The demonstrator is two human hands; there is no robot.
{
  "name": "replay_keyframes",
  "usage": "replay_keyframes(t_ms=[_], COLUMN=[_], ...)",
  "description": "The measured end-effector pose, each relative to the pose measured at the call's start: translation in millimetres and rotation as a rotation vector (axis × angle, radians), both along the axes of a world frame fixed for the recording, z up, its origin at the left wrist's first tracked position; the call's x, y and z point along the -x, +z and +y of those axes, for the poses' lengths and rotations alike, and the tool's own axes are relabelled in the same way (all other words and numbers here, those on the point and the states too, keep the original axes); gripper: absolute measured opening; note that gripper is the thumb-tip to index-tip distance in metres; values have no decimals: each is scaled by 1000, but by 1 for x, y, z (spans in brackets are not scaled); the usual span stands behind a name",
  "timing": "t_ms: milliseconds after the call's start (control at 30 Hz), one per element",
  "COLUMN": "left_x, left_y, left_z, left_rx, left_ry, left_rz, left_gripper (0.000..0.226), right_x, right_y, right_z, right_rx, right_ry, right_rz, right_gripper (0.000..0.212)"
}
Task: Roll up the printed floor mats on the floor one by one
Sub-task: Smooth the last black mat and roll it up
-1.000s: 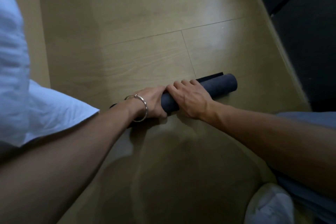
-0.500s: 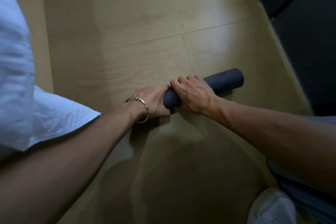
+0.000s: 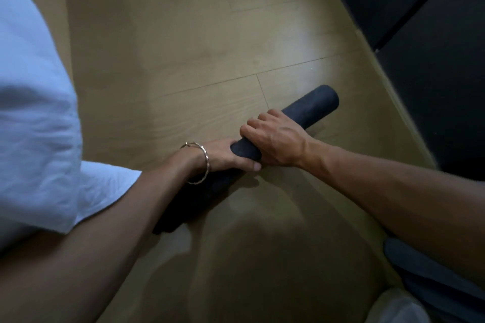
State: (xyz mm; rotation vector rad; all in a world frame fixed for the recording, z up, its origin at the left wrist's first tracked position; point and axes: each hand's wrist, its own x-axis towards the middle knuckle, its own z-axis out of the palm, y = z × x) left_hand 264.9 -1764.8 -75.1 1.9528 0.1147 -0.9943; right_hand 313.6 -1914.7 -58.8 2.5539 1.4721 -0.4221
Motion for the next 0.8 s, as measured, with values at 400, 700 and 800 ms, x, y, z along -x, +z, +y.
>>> replay_keyframes(t_ms=[400,700,800], left_x=[-11,-25,-27], left_y=[12,16,24], left_z=[-22,-21,-17], left_rx=[-163,0,61], left_ry=[447,919,1015], left_rz=[-187,-61,-46], left_gripper=[50,81,83], right_x=[-21,-4,-1], right_y=[17,27,26], right_z=[2,10,11], right_rx=[-57,-463,-490], right_ry=[-182,-561,-706], right_rz=[-187,286,450], right_gripper=[74,55,59])
